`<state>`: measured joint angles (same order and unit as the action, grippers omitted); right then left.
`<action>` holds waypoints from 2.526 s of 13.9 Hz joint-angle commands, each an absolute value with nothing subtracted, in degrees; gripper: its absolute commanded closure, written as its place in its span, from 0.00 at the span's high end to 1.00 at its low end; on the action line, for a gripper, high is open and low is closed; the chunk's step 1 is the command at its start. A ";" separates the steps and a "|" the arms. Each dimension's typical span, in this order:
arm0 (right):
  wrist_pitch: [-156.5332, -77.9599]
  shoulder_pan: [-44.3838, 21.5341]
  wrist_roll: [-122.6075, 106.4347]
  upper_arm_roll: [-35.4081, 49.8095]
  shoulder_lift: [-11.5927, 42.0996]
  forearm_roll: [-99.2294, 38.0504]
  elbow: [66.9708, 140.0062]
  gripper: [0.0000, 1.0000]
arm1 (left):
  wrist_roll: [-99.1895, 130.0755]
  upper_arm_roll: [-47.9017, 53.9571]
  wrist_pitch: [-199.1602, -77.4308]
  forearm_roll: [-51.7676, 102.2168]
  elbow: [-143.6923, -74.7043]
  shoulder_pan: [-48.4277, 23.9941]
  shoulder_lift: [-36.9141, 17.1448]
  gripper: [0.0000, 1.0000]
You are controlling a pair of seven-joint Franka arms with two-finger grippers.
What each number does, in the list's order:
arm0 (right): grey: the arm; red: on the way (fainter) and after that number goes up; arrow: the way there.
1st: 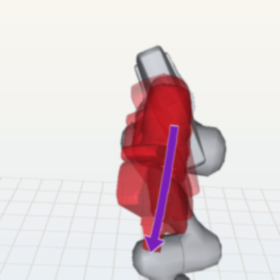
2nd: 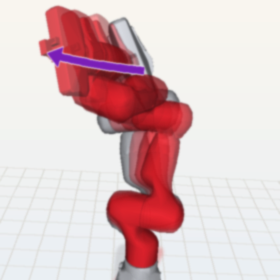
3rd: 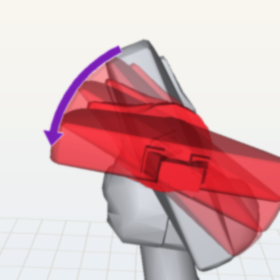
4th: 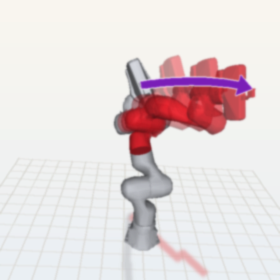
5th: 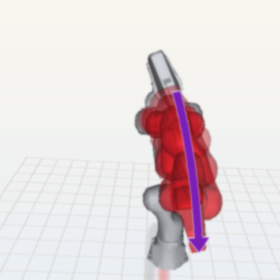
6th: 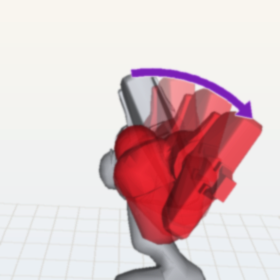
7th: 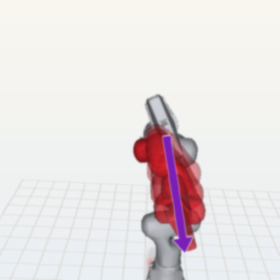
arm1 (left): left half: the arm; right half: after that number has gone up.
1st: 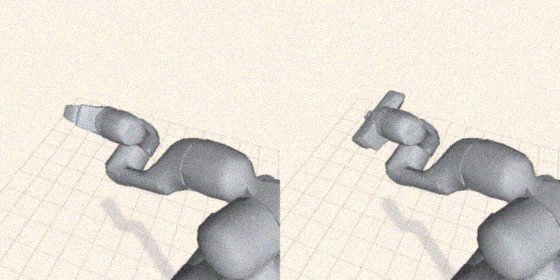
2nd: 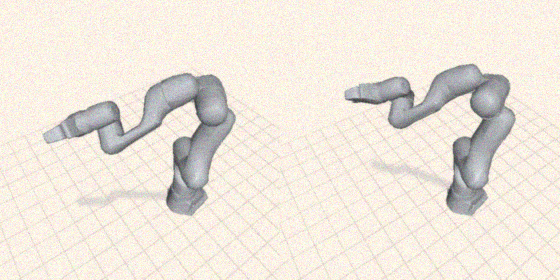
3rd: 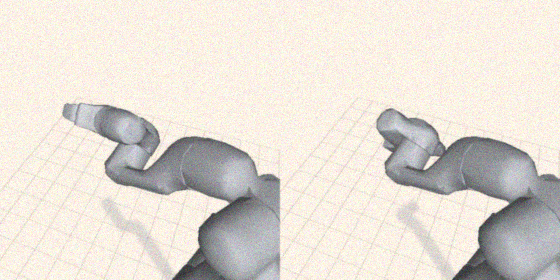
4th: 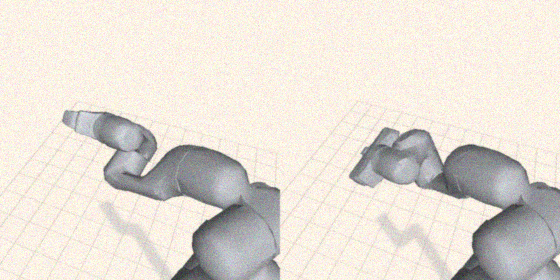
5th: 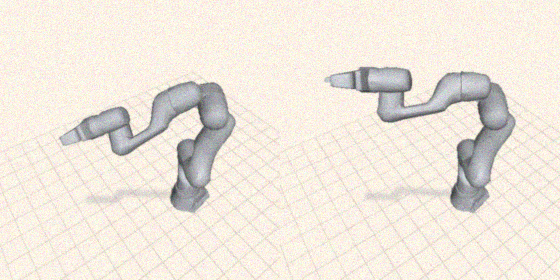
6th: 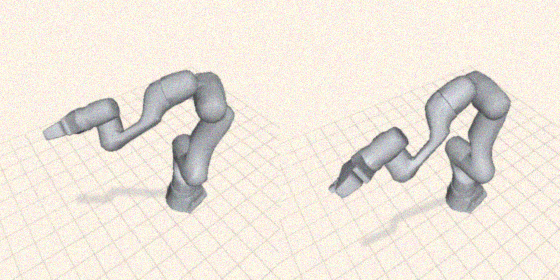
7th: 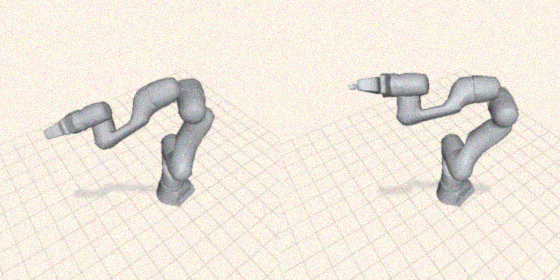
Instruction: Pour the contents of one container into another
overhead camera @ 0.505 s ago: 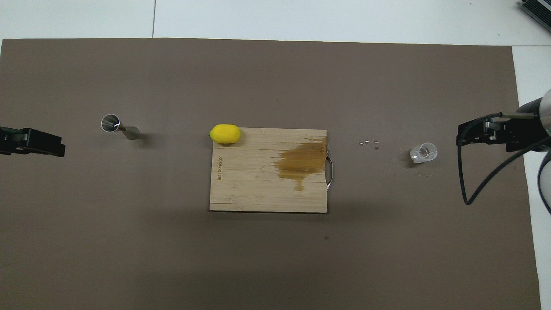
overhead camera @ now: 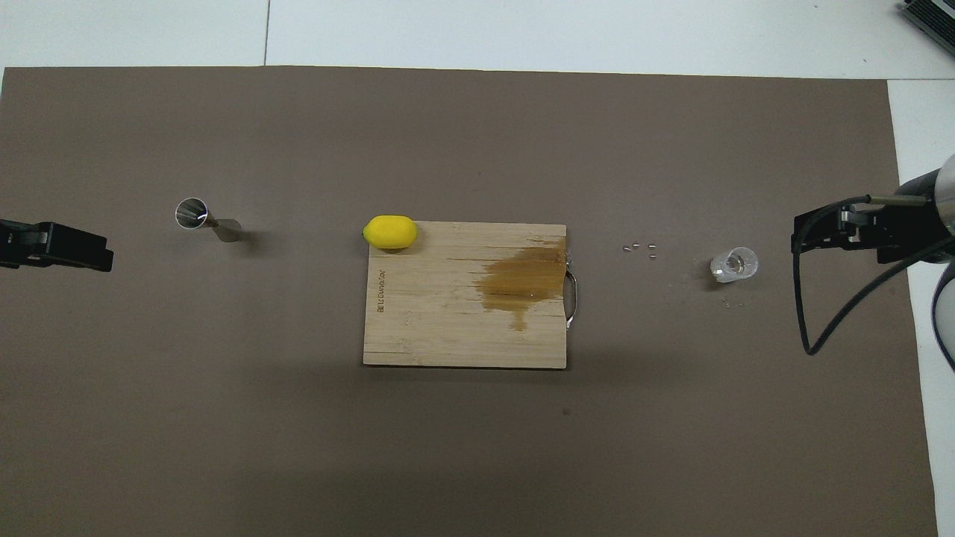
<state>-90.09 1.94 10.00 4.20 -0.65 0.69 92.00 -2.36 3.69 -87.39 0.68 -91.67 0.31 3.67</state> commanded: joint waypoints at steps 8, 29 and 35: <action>-90.53 2.64 11.07 4.75 -1.23 0.70 92.90 1.00 | 3.33 3.60 -91.40 0.53 -93.51 -0.44 3.08 1.00; -90.53 2.64 11.07 4.75 -1.23 0.70 92.90 1.00 | 58.98 2.46 -126.48 74.00 -126.03 15.99 -3.60 1.00; -90.53 2.64 11.07 4.75 -1.23 0.79 92.90 1.00 | 58.45 2.46 -123.66 78.22 -128.41 17.23 -4.74 1.00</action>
